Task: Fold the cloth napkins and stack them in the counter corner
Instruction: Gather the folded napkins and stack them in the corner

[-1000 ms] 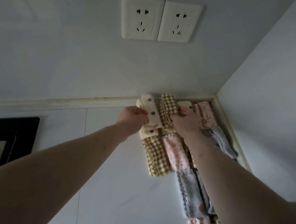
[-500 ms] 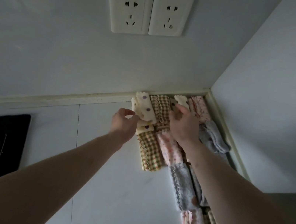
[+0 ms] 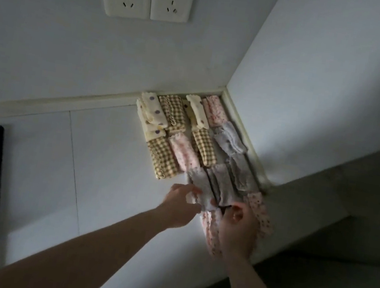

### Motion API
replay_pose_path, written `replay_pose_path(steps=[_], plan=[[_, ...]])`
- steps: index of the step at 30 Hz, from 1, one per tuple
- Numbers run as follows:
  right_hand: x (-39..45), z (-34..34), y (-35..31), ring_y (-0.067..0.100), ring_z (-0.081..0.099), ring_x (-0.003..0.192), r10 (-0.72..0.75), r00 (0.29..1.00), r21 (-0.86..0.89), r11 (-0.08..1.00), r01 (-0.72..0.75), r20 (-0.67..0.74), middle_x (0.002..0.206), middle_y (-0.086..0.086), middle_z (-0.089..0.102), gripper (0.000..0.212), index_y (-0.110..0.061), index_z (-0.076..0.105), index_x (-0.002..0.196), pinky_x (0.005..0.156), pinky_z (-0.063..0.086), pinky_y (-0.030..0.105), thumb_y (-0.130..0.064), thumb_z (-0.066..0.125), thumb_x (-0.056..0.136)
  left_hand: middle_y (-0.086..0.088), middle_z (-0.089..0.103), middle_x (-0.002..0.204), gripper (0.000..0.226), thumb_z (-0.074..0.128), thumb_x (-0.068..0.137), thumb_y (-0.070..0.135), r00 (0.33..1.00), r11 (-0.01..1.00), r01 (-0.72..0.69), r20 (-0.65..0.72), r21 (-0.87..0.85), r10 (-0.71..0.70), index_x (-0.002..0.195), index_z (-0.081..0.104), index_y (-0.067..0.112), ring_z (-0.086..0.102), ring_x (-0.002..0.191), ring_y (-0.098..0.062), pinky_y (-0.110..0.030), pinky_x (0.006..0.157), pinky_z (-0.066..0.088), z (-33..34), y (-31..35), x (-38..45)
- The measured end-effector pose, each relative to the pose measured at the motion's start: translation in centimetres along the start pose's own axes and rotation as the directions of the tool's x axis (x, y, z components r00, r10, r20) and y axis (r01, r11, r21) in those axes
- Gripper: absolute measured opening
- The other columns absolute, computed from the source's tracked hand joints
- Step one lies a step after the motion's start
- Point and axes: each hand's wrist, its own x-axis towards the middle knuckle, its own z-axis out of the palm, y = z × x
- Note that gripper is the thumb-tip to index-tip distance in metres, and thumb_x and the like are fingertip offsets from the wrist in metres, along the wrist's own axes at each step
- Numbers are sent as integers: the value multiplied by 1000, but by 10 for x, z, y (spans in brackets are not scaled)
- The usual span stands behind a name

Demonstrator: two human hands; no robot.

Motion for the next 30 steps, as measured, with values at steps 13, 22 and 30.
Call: replay_pose_path(steps=[13,22,30], plan=[[-30,-28,20,-3,54,60,186,904,-136,980,-143,385,73,-3,61,27,-28,57,77,60,47,14,-48,65,94,1,58,133,43,62,92,17,994,980,96,63,-175,-86,135,65,16,56,110,-15,-17,78,45,8,24,-15],[38,-29,-50,13,63,56,153,940,67,981,-182,306,57,-1,61,21,-6,60,73,48,44,17,-11,63,93,-4,71,98,26,67,86,11,991,950,-29,-132,-310,-13,100,76,31,58,63,-10,-23,58,46,-83,60,-11],[134,9,-131,28,74,82,107,949,271,944,-191,296,89,12,76,7,-16,69,87,81,63,43,-22,66,87,2,71,121,32,65,89,16,979,962,-55,-202,-266,0,117,75,27,66,101,-15,-31,90,57,-130,104,50]])
